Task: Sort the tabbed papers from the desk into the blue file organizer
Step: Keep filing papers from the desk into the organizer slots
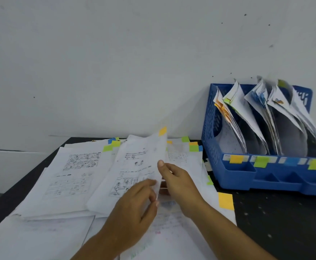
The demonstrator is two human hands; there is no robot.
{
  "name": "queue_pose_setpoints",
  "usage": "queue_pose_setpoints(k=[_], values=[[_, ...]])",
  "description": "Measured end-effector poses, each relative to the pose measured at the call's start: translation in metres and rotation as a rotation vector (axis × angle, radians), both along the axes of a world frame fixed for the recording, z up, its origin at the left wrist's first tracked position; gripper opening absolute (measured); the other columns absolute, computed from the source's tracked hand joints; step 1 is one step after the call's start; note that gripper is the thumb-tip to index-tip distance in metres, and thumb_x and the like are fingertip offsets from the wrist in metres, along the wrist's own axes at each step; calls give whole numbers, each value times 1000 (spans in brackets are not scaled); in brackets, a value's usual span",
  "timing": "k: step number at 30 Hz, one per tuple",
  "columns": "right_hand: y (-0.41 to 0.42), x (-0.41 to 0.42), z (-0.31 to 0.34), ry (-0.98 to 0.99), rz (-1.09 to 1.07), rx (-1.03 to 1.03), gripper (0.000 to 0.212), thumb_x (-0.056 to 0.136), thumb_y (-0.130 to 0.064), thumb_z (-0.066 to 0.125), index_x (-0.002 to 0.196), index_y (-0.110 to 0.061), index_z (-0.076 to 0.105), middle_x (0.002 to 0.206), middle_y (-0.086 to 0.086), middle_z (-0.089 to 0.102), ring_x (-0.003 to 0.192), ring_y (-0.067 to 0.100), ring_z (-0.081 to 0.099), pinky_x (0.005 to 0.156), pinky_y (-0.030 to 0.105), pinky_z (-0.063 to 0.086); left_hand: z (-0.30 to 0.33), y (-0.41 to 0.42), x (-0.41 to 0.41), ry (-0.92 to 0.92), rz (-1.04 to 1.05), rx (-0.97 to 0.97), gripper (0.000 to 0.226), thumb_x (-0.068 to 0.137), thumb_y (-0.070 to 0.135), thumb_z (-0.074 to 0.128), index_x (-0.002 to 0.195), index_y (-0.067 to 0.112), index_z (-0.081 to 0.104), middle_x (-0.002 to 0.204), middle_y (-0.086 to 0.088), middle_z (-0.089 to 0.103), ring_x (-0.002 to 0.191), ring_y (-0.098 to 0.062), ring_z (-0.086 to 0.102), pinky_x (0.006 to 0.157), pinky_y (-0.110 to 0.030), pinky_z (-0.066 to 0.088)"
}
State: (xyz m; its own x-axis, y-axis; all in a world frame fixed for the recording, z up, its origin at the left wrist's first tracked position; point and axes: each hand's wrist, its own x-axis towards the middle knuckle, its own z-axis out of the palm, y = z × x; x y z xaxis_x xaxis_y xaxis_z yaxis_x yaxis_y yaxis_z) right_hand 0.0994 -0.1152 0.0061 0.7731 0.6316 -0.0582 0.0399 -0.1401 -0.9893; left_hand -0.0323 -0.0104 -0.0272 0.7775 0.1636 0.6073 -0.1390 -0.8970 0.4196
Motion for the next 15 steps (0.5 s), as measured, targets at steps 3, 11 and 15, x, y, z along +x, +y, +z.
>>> queue_pose_setpoints(k=[3, 11, 15], values=[[-3, 6, 4, 73, -42, 70, 22, 102, -29, 53, 118, -22, 67, 101, -2, 76, 91, 16, 73, 78, 33, 61, -4, -3, 0, 54, -92, 52, 11, 94, 38, 56, 88, 29, 55, 137, 22, 47, 128, 3, 42, 102, -12, 34], [-15, 10, 25, -92, -49, 166, 37, 106, -14, 42, 122, -36, 66, 112, -16, 73, 106, 7, 68, 95, 38, 56, 45, -13, 12, 63, 40, -717, 41, 80, 59, 63, 116, 40, 57, 121, 31, 59, 121, 4, 51, 103, -23, 39], [-19, 5, 40, -290, 36, 200, 39, 106, -15, 42, 135, -35, 59, 122, -22, 67, 116, -1, 61, 102, 29, 50, 89, -13, 31, 181, 38, -984, 88, 63, 76, 68, 140, 46, 36, 140, 23, 42, 129, -2, 42, 112, -36, 33]])
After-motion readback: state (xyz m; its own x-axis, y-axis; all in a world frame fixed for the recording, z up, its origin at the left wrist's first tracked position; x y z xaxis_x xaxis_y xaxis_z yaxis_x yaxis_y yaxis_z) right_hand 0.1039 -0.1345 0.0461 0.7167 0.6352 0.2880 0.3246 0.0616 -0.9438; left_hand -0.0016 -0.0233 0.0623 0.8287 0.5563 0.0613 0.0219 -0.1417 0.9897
